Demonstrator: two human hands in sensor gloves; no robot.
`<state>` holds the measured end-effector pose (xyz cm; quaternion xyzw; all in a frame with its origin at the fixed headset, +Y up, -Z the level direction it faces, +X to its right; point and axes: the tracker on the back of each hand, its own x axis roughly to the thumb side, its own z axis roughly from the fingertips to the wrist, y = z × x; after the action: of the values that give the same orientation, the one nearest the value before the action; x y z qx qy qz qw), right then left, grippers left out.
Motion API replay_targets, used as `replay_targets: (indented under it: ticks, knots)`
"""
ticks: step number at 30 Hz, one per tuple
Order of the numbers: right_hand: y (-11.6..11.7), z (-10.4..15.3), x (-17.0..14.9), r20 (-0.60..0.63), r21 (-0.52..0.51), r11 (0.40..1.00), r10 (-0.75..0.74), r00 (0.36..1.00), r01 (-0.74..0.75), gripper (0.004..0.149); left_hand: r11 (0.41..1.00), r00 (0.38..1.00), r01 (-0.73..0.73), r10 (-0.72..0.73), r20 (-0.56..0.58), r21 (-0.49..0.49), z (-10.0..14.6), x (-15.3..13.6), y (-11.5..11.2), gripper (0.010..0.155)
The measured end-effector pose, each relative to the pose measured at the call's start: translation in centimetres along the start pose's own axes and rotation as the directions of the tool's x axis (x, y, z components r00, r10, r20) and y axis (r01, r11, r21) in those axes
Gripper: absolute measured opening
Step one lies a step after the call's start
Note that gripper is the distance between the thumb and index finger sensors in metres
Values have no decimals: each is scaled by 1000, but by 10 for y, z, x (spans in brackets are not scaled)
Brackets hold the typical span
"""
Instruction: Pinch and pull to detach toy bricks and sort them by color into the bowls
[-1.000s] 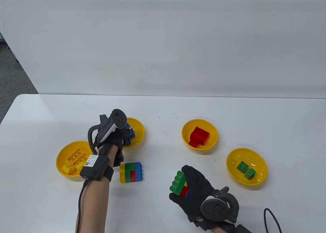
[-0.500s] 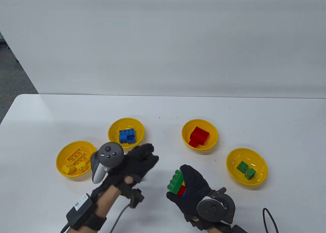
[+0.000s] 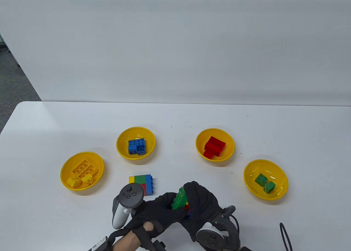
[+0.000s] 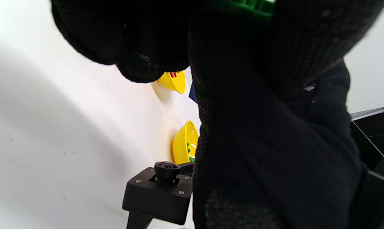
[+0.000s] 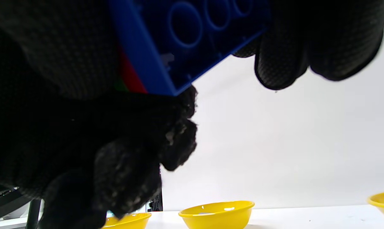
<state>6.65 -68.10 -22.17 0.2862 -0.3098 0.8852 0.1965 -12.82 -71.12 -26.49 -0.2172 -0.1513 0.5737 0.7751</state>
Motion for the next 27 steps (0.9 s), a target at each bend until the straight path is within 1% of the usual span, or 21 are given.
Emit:
replay_targets:
  ticks: [2,3,4,5,7,8,11,12,14,15,16,17,19,21,24,27]
  knots:
    - [1,0,3,-2,-8,1000,22,1000,-22,98,1000,1000,-10,10,12,16,1,-1,-1,70]
    - [1,0,5,1,-8,999,40,999,-40,98,997,998,-6,1,60,74,2,0,-1,68]
    - [1,0,5,7,-7,999,50,999,-49,99,994,997,9,-18,80,111,3,1,0,67]
    - [1,-1,5,13,-1,998,58,998,-58,99,990,994,29,-43,103,141,4,2,2,67]
    - [0,-1,4,1,15,1000,20,1000,-20,101,983,989,2,-29,145,183,7,3,5,66]
    - [-1,-2,3,-3,28,999,-19,1000,19,101,986,983,-30,-1,182,166,7,2,7,66]
    - [-5,-1,1,-9,35,997,-69,998,69,98,988,971,-105,78,226,111,8,0,11,67]
    - [-6,0,0,-14,39,996,-77,997,77,96,986,967,-130,103,235,104,8,0,13,68]
    - [-8,0,-5,-17,66,994,-86,996,87,94,984,961,-130,96,258,119,8,0,20,69]
    - [-9,-1,-9,-28,97,990,-100,995,103,92,982,966,-101,59,252,161,10,1,24,69]
    - [-9,-2,-11,-40,124,985,-113,993,117,90,980,966,-84,36,257,182,10,0,27,69]
    - [-10,-2,-16,-72,153,978,-131,989,140,91,974,961,-74,12,276,213,11,0,31,69]
    - [-12,-3,-23,-101,157,969,-174,980,188,87,974,963,-50,-11,270,220,12,0,35,69]
    - [-15,-5,-29,-131,115,971,-197,972,212,84,965,961,20,-91,262,263,12,0,39,69]
    - [-13,-10,-34,-140,111,952,-269,953,285,80,950,949,127,-201,244,287,8,1,40,68]
    - [-4,-15,-35,-140,168,922,-329,934,349,79,926,928,231,-302,220,298,3,2,36,68]
